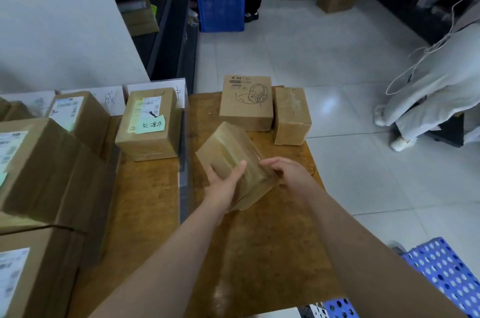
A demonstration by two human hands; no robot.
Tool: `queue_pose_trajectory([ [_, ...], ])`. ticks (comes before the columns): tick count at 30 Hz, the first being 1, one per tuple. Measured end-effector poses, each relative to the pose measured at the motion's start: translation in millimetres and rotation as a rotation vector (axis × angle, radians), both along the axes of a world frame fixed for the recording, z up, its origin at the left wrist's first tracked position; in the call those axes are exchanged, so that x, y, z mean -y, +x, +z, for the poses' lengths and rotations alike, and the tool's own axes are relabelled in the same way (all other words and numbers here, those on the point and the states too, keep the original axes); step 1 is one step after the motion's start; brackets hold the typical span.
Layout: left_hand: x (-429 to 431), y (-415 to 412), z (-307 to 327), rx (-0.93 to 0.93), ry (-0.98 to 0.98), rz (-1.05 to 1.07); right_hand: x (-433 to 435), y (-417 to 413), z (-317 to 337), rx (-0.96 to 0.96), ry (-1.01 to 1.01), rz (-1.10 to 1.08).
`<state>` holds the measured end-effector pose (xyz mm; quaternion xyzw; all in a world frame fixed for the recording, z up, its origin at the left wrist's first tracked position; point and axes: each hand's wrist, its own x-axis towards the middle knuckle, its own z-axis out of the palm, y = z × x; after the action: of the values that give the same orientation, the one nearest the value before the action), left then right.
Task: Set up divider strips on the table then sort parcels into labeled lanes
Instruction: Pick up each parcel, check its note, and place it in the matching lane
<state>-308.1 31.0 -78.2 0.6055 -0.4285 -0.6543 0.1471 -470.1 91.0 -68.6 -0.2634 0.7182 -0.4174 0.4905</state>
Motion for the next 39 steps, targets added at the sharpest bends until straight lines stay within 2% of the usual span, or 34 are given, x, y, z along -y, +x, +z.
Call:
queue_pose_trajectory([
  [5,-19.1,-1.4,1.9,-0.089,0.252,0.081,-24.4,-6.9,4.0,0.018,-0.044,-0.115],
  [10,-40.9,6.5,-1.3,-0.265,0.303,0.045,-46.0,-9.6,-1.3,0.109,-0.054,-0.090],
  [15,-51.0,15.0,-6.5,-0.488,0.393,0.126,-63.6,-2.1,-1.1,0.040,0.004,0.007],
  [19,-54.9,25.3,-12.9,-0.770,0.485,0.152,-70.6,2.8,5.7,0.229,0.056,-0.020],
  [21,-56.6,28.1,-14.2,-0.834,0.511,0.158,-73.1,4.7,9.1,0.318,0.016,-0.039],
  [23,-57.2,30.1,-15.3,-0.790,0.448,0.173,-75.7,5.8,11.5,0.353,-0.044,-0.052],
  [27,-55.2,30.4,-14.7,-0.567,0.095,0.197,-79.5,5.7,12.8,0.301,-0.133,-0.080],
  [30,-54.8,26.5,-7.2,-0.470,-0.061,0.145,-80.2,5.6,14.2,0.289,-0.172,-0.087],
  [33,-58.8,25.3,7.7,-0.416,-0.138,0.072,-78.0,4.0,15.5,0.307,-0.188,-0.086],
  [39,-60.6,32.7,32.4,-0.419,-0.134,-0.068,-64.5,5.6,28.6,0.242,-0.195,-0.045],
])
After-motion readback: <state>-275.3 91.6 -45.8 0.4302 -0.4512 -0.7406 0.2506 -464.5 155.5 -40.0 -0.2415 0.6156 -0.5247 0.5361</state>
